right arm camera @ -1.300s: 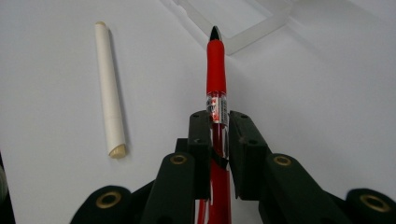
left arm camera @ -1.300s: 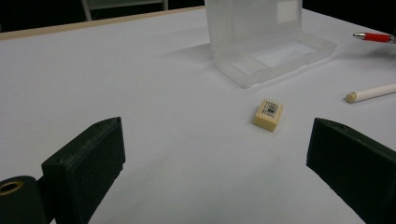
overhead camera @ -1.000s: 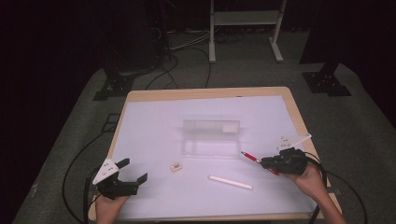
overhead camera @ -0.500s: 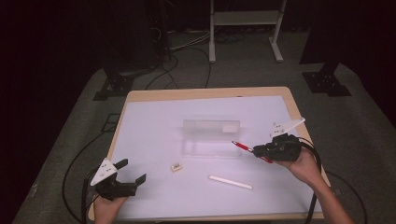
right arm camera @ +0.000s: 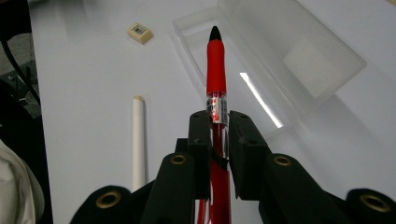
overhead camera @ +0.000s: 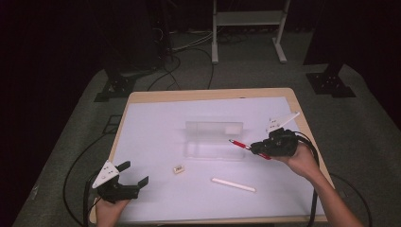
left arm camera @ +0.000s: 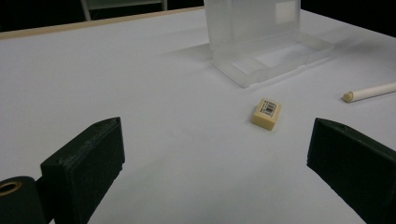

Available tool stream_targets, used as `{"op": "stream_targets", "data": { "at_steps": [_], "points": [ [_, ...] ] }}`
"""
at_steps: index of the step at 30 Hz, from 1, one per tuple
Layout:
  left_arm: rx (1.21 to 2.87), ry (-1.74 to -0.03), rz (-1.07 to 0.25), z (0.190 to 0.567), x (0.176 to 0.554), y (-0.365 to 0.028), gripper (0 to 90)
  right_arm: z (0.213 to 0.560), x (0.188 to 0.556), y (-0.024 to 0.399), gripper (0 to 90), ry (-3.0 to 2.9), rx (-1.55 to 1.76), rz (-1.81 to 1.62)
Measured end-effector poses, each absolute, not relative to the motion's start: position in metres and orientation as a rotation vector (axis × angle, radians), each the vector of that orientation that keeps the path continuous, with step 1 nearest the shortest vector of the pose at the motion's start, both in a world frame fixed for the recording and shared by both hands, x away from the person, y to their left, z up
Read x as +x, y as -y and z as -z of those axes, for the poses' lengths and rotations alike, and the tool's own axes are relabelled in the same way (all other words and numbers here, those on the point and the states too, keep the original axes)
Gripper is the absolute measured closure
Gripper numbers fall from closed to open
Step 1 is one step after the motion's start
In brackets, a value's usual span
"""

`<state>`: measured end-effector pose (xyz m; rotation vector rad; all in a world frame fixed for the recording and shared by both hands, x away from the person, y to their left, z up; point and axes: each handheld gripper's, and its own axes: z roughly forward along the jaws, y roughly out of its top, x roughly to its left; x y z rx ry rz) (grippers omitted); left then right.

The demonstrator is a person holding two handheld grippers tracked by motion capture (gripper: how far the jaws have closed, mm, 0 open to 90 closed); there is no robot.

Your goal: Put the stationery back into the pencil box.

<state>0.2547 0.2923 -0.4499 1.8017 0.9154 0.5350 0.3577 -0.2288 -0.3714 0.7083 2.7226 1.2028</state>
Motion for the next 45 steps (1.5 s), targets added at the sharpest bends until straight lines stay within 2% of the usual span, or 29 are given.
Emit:
{"op": "stream_targets", "data": {
  "at_steps": [27, 45],
  "points": [
    [1.8, -0.917, -0.542, 0.449, 0.253, -0.293, 3.4, 0.366, 0.381, 0.192, 78.6, -2.768, 0.598, -1.166],
    [1.796, -0.918, -0.542, 0.449, 0.253, -0.293, 3.5, 0.377, 0.397, 0.168, 78.6, -2.803, 0.535, -1.123]
  ]
}}
